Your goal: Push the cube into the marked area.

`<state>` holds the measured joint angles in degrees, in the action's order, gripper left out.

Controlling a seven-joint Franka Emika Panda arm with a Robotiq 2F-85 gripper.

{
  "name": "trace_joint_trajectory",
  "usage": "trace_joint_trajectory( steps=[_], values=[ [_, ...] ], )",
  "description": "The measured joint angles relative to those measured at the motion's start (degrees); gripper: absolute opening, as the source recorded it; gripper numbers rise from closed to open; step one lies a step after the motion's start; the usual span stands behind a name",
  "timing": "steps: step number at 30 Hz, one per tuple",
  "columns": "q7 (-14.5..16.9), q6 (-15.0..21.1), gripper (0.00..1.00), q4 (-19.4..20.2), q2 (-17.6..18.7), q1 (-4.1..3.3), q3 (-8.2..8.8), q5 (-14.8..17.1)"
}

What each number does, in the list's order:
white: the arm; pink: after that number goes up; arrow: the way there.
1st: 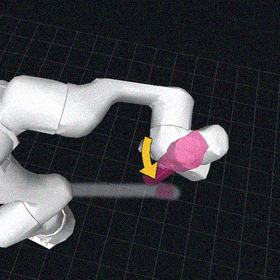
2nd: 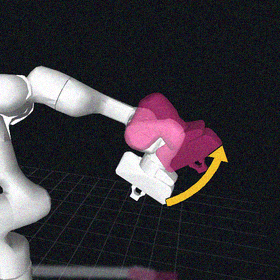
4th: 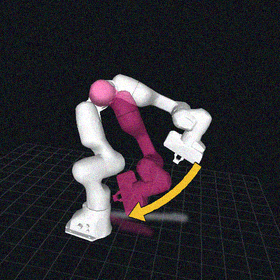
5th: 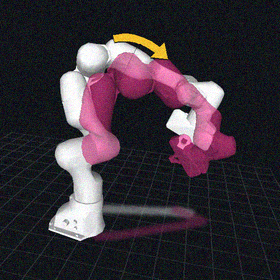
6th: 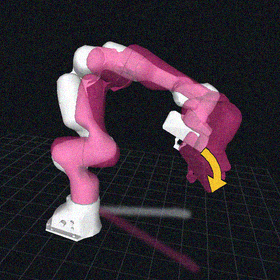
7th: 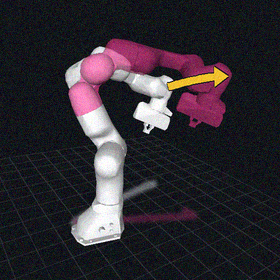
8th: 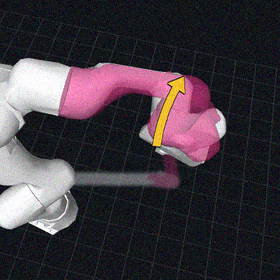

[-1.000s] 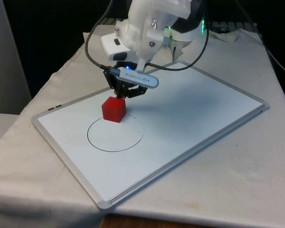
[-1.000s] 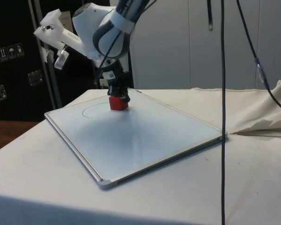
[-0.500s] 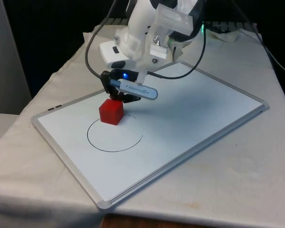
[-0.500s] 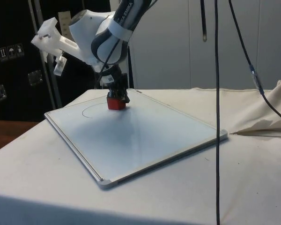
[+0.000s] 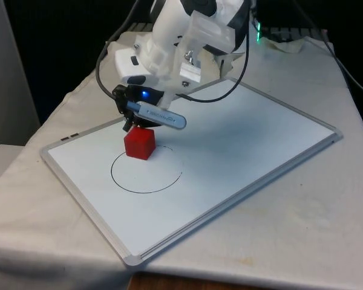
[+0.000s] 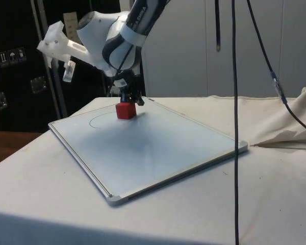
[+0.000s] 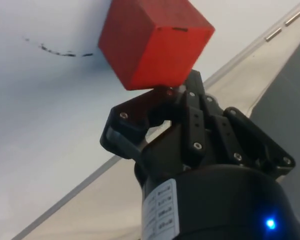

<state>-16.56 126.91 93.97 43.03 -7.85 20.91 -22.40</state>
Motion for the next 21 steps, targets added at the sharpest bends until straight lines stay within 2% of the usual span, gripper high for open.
trace_joint_trajectory(
  steps=[10, 16, 21],
  values=[
    [-4.3, 0.0, 0.0, -2.4, 1.7, -0.11, 0.29, -2.8],
    [-6.8, 0.0, 0.0, -2.9, 1.4, -0.4, 0.29, -2.5],
    [-7.4, 0.2, 0.0, -2.9, 1.3, -0.4, 0.29, -1.4]
  ],
)
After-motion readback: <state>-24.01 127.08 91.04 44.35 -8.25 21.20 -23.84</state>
